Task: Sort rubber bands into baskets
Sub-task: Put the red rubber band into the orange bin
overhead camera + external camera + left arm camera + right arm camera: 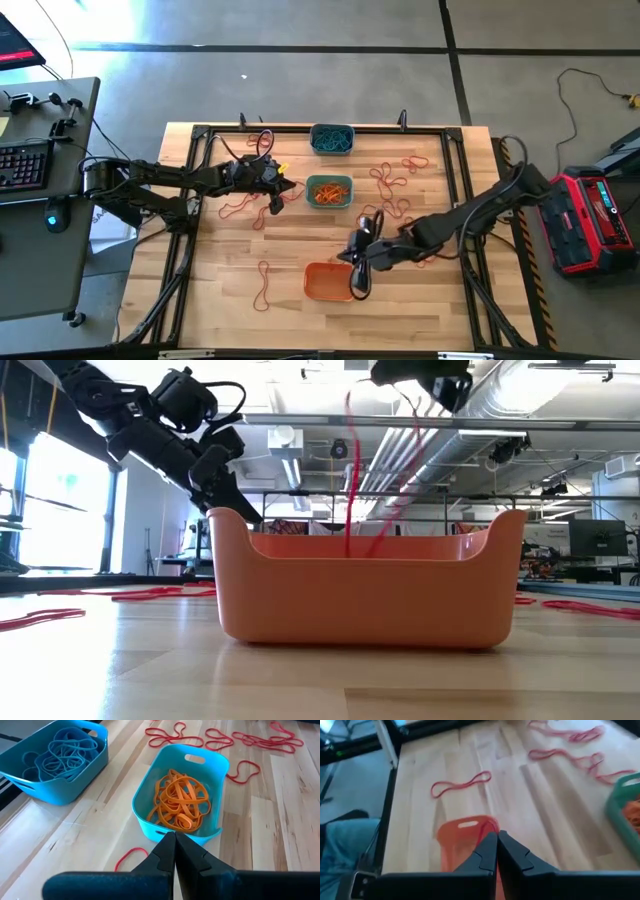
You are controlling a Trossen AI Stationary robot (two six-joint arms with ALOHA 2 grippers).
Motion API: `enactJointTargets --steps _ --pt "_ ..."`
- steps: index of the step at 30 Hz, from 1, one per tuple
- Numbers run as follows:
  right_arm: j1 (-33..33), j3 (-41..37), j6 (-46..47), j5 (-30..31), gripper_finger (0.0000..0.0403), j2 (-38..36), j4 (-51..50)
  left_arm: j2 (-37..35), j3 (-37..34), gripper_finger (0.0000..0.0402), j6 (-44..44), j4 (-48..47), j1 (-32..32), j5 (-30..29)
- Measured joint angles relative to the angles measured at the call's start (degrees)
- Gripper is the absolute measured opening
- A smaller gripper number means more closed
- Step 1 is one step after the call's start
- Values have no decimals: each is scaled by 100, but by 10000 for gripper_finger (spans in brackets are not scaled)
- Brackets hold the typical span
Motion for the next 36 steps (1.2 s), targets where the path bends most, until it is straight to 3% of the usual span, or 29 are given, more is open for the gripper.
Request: enactJointTargets --steps 7,18,29,36 --pt "-276 12 214 -348 0 398 -441 0 0 0 35 -2 0 0" --pt "-617 12 111 -1686 4 1218 -394 0 0 0 175 -120 0 0" --pt "-727 8 14 -1917 120 1294 -183 0 0 0 197 -137 0 17" --pt "-770 8 -156 -1811 119 1294 -185 0 0 0 192 -135 0 17"
